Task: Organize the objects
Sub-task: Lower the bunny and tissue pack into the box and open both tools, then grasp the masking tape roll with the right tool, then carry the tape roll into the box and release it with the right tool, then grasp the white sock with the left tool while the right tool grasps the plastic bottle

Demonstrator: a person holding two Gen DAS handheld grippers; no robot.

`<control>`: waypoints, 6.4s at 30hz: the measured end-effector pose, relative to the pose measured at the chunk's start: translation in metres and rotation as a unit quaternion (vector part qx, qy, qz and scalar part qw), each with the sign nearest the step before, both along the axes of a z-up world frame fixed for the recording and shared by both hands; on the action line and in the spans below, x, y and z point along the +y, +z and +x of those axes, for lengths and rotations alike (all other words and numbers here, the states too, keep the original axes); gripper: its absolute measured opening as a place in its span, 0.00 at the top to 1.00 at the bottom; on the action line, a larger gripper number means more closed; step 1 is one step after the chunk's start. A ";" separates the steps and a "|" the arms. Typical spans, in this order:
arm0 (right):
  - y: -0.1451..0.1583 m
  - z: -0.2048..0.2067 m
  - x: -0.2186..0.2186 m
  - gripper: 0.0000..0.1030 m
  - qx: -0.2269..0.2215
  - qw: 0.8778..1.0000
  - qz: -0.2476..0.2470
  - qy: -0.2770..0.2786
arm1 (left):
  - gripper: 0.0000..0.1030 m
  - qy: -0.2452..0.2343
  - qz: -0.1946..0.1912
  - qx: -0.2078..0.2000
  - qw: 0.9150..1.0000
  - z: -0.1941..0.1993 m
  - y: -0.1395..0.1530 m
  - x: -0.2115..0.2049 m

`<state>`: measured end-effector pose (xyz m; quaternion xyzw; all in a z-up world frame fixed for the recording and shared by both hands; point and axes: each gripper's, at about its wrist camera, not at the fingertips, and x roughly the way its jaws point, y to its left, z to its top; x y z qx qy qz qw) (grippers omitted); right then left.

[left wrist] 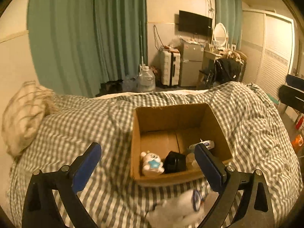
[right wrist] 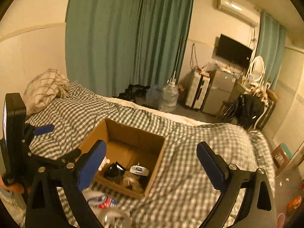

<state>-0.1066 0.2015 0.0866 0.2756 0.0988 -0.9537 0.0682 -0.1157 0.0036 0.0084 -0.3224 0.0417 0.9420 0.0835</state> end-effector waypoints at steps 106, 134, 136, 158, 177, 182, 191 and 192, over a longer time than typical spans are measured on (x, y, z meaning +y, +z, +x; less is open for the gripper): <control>-0.011 0.063 -0.014 0.74 -0.009 0.999 0.000 0.032 | 0.95 -0.075 0.041 0.016 0.996 0.023 0.055 0.032; -0.126 -0.142 -0.019 0.74 -0.125 0.992 -0.013 0.030 | 0.91 -0.041 0.008 -0.093 0.995 -0.127 -0.053 0.048; -0.117 -0.136 -0.018 0.74 -0.115 0.993 -0.016 0.029 | 0.88 -0.041 0.011 -0.091 0.995 -0.122 -0.047 0.046; 0.036 0.050 0.010 0.02 0.023 0.999 -0.008 -0.029 | 0.00 0.012 -0.016 0.043 0.999 0.037 0.075 0.005; -0.132 0.073 -0.011 0.00 -0.064 0.997 0.003 -0.042 | 0.00 0.062 -0.050 -0.004 0.997 0.078 -0.081 0.008; -0.158 0.061 -0.016 0.00 -0.096 0.995 0.010 -0.037 | 0.00 0.037 -0.056 -0.041 0.997 0.073 -0.118 0.015; -0.169 0.059 -0.019 0.00 -0.109 0.993 0.014 -0.044 | 0.00 0.005 -0.062 -0.113 0.992 0.049 -0.169 0.029; -0.169 0.058 -0.018 0.00 -0.111 0.993 0.014 -0.046 | 0.02 0.005 -0.061 -0.118 0.991 0.046 -0.172 0.030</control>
